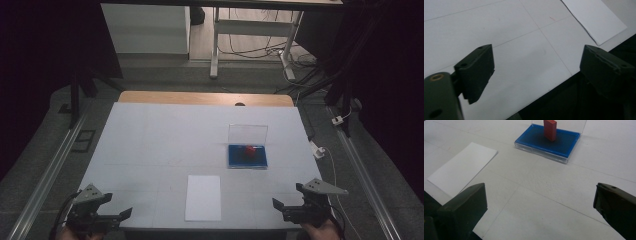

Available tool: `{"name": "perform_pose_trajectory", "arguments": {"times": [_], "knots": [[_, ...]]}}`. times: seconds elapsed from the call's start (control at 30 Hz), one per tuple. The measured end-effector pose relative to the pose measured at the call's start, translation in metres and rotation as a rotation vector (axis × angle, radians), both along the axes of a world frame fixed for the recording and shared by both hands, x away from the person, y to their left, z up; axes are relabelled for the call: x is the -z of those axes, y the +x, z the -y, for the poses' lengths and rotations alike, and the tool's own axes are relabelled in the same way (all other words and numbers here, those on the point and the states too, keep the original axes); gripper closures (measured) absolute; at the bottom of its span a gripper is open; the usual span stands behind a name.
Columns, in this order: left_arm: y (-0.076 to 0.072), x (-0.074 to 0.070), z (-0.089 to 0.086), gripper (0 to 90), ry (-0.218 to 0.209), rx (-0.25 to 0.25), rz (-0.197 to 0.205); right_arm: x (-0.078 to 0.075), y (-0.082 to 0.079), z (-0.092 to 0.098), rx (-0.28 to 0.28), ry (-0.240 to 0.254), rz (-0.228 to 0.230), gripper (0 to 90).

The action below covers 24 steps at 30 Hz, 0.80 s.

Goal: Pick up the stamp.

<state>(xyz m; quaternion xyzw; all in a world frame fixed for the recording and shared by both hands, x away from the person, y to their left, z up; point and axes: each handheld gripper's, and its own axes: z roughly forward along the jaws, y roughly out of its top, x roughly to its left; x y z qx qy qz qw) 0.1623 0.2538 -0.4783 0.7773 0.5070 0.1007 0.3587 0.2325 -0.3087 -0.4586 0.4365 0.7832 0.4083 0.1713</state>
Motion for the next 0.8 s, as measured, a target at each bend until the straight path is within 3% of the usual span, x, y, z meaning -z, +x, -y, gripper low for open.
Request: {"name": "perform_pose_trajectory", "arguments": {"times": [0.07, 0.13, 0.4, 0.53, 0.7, 0.8], "knots": [[-0.0001, 0.0000, -0.0006, 11.6, -0.002, 0.000, -0.002, 0.0001, 0.0000, -0.0011, -0.003, -0.007, 0.002, 0.0], [0.0003, 0.0002, -0.0009, 3.9, 0.000, -0.020, -0.006, 0.0003, 0.0006, -0.0017, -0.011, -0.009, -0.003, 0.0], [0.0019, 0.0002, -0.0052, 3.0, -0.045, -0.008, -0.018, 0.0008, 0.0021, -0.0019, -0.023, -0.006, -0.019, 0.0], [0.0007, -0.0011, -0.0069, 0.4, -0.059, 0.007, -0.004, 0.0008, 0.0035, -0.0002, -0.021, 0.010, -0.038, 0.0], [-0.0002, -0.0022, -0.0060, 0.3, 0.026, 0.003, 0.040, 0.0011, 0.0048, -0.0003, -0.037, 0.016, -0.053, 0.0], [0.0008, -0.0012, -0.0049, 0.2, 0.032, 0.010, 0.028, 0.0011, 0.0045, -0.0020, -0.037, 0.005, -0.049, 0.0]]}}
